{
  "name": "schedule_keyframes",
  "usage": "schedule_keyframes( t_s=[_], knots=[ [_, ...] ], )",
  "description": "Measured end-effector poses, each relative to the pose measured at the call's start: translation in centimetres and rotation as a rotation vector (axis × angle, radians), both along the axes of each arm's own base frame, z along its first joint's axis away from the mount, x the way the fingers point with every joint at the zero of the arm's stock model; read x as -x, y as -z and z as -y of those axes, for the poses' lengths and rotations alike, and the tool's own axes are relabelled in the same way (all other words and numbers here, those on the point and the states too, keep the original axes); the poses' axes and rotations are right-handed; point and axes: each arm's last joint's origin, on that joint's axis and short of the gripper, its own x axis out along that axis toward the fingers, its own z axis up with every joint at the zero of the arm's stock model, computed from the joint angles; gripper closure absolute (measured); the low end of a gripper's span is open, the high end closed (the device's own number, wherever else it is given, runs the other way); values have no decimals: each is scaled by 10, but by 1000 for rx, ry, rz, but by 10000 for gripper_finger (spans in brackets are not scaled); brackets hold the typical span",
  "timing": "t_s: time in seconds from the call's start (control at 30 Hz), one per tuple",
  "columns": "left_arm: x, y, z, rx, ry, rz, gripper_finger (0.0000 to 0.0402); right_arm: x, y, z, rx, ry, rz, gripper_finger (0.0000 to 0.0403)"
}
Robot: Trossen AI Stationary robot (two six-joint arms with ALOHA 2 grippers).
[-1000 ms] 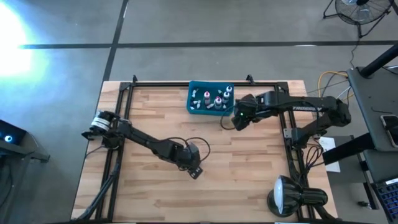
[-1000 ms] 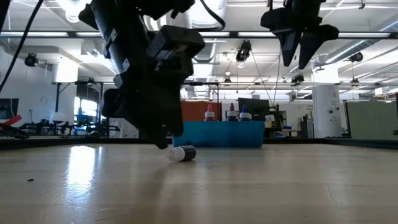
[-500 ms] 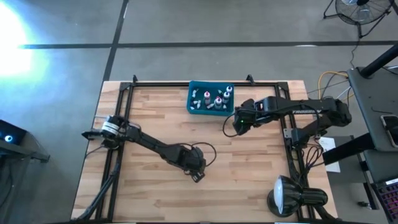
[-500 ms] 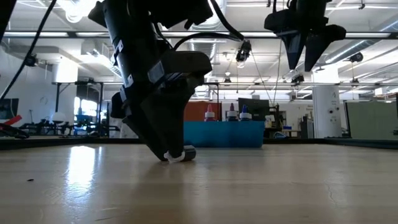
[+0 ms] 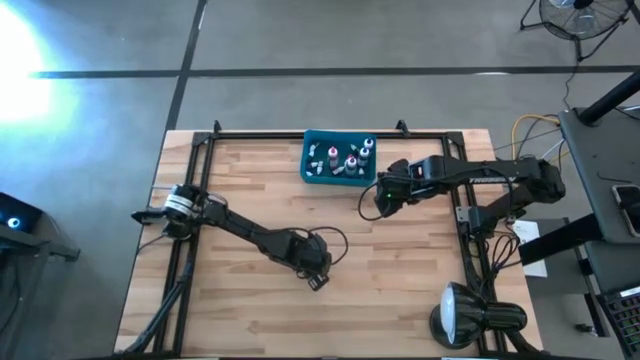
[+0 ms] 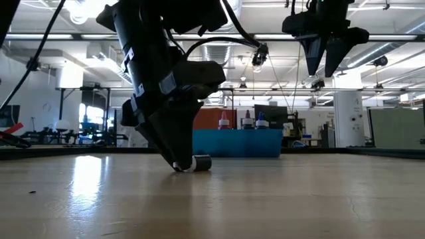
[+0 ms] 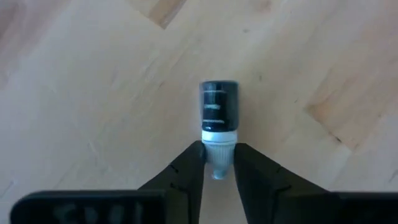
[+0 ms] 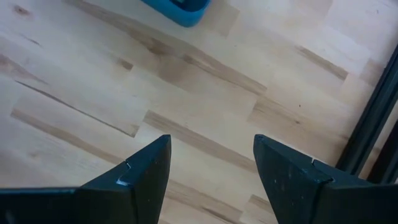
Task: Pick & Place food coloring
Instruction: Put the small black food coloring bottle into the blue bin
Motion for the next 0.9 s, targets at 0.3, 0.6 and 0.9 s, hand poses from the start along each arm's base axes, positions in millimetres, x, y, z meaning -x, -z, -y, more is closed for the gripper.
schedule_keyframes(
  t_s=[0.3,0.6,0.9],
  knots=[
    [-3,-3,-3,-78,35,41,354,0,0,0,0,1,3,179],
    [11,-39,-43,-243,0,5,376,0,-1,-13,58,-24,6,179],
    [35,-111,-130,-265,-111,159,378,6,-4,-21,73,-14,17,179]
  ],
)
